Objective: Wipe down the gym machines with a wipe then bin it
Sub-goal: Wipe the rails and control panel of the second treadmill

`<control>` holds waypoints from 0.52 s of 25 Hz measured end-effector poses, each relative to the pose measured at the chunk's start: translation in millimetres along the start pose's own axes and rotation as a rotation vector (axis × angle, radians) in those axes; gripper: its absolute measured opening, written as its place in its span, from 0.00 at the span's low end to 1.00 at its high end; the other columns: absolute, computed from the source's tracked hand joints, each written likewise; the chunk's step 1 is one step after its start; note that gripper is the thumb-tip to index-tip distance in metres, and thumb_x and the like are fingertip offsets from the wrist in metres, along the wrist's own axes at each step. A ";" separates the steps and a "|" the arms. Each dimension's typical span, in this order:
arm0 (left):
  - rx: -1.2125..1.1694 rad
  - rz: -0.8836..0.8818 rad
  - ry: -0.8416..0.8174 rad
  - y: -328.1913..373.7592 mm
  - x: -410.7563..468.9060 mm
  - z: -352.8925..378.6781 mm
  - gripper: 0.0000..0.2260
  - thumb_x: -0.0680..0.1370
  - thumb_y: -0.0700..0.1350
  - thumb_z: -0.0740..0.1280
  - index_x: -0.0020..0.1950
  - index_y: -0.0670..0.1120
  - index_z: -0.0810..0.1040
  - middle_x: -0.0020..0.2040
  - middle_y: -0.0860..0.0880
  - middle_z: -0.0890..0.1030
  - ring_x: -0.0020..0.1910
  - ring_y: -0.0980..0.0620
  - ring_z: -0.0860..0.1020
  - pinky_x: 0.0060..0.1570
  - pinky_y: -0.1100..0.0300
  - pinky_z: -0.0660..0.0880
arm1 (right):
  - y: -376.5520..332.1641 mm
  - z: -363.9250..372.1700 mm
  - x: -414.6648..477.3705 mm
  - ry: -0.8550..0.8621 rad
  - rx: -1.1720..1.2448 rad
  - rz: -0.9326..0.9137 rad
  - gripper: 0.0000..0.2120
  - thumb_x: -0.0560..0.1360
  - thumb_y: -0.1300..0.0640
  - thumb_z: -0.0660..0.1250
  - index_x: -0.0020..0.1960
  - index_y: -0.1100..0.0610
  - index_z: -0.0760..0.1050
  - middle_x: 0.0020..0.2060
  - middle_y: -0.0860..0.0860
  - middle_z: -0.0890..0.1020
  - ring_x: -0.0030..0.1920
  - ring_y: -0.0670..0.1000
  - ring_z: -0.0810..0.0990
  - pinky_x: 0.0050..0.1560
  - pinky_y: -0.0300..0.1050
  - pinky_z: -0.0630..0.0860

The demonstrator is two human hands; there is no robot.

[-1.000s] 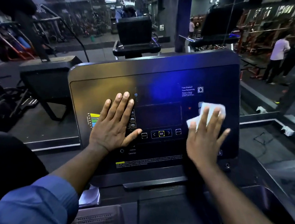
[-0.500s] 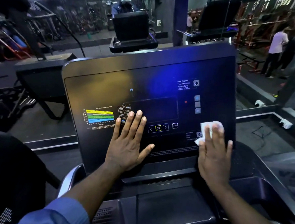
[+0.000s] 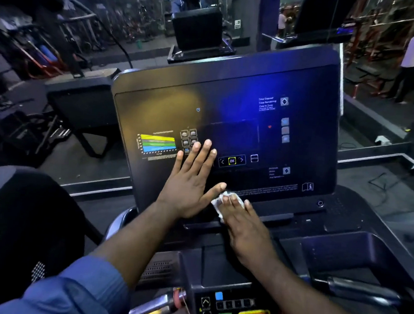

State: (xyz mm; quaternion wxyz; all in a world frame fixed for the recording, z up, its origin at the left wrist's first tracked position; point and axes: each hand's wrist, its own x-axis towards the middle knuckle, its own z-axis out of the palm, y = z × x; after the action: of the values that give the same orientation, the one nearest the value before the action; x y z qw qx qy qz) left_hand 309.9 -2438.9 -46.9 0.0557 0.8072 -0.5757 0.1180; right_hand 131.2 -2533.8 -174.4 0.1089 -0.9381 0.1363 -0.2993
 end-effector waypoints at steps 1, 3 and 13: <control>-0.050 -0.001 -0.059 2.7 -10.1 -2.1 0.40 0.81 0.72 0.44 0.86 0.50 0.43 0.85 0.53 0.33 0.83 0.52 0.32 0.81 0.43 0.36 | 1.2 -10.9 0.2 -0.036 0.029 -0.003 0.27 0.83 0.60 0.63 0.80 0.49 0.66 0.80 0.47 0.67 0.81 0.45 0.59 0.80 0.54 0.58; -0.158 0.002 -0.166 11.1 -36.6 0.0 0.42 0.79 0.74 0.43 0.86 0.49 0.46 0.85 0.53 0.35 0.83 0.52 0.34 0.82 0.43 0.39 | 7.8 -37.3 -1.8 -0.049 0.054 0.056 0.23 0.83 0.60 0.63 0.77 0.50 0.71 0.75 0.46 0.73 0.78 0.43 0.65 0.80 0.54 0.58; -0.603 -0.261 -0.343 52.9 -182.9 27.1 0.33 0.85 0.64 0.55 0.84 0.45 0.59 0.85 0.46 0.57 0.83 0.50 0.59 0.81 0.55 0.57 | -24.1 -68.8 -59.3 -0.448 0.060 0.202 0.09 0.84 0.61 0.60 0.56 0.56 0.78 0.52 0.57 0.85 0.54 0.65 0.82 0.58 0.52 0.74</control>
State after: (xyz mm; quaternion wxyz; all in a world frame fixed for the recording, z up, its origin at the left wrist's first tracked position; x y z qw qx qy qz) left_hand 206.9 -2295.0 -122.1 0.2083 0.8290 -0.4780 -0.2022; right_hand 48.6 -2500.6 -144.2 0.1936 -0.9590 0.1928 -0.0752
